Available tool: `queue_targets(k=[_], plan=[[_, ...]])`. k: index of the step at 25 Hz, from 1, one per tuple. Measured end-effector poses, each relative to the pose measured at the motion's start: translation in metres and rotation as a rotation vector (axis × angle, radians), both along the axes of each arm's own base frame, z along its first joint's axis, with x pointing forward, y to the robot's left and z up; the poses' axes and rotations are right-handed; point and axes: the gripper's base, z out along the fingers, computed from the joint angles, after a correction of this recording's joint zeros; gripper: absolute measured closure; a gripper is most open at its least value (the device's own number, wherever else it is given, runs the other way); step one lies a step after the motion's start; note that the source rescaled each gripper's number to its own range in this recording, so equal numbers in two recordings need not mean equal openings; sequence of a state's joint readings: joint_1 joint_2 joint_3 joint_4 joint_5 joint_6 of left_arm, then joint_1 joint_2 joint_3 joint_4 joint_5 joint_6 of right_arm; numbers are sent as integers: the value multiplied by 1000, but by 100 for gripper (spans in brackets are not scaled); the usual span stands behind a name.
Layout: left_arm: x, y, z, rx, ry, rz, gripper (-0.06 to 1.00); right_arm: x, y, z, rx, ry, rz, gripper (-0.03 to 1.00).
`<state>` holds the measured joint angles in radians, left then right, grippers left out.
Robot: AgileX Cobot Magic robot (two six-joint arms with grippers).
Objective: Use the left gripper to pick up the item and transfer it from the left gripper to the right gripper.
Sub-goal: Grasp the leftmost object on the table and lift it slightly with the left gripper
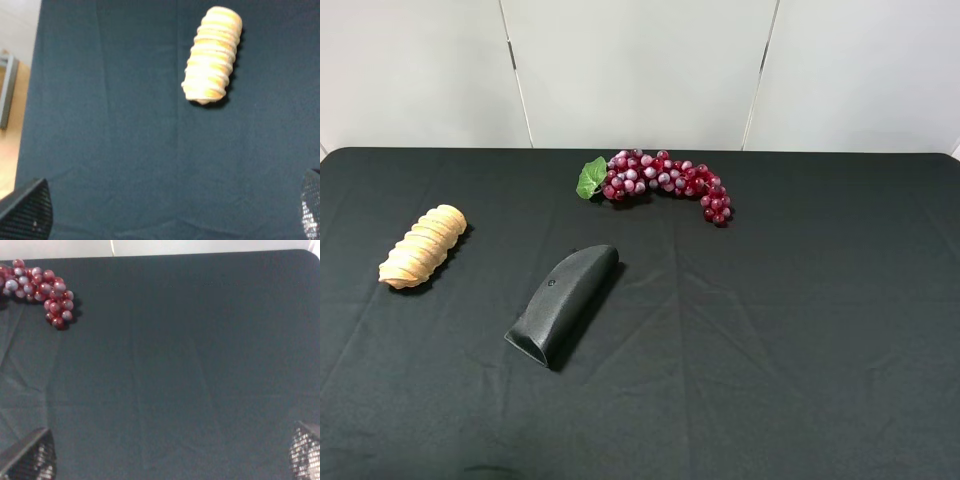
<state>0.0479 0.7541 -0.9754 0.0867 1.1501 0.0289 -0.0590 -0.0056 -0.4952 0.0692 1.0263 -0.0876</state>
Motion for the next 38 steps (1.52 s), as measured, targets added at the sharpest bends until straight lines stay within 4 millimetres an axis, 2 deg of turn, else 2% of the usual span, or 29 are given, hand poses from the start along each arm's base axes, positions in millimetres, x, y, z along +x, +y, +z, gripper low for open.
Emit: queue_targets(k=[7,12,16,26,38], plan=[[62,3,-26,-3,147,-3,-4,0,0,0,0,0,0,-3],[104,5,-58,-9,261,-7,-4,0,0,0,0,1,0,-3],[129,6,-85,-4,354,-30,-4,0,0,0,0,1,0,-3],[170,8,-147,-7,504,-64,-2,0,0,0,0,1,0,-3],[195,0,-199,-8,561,-100,-2,0,0,0,0,0,0,-3]])
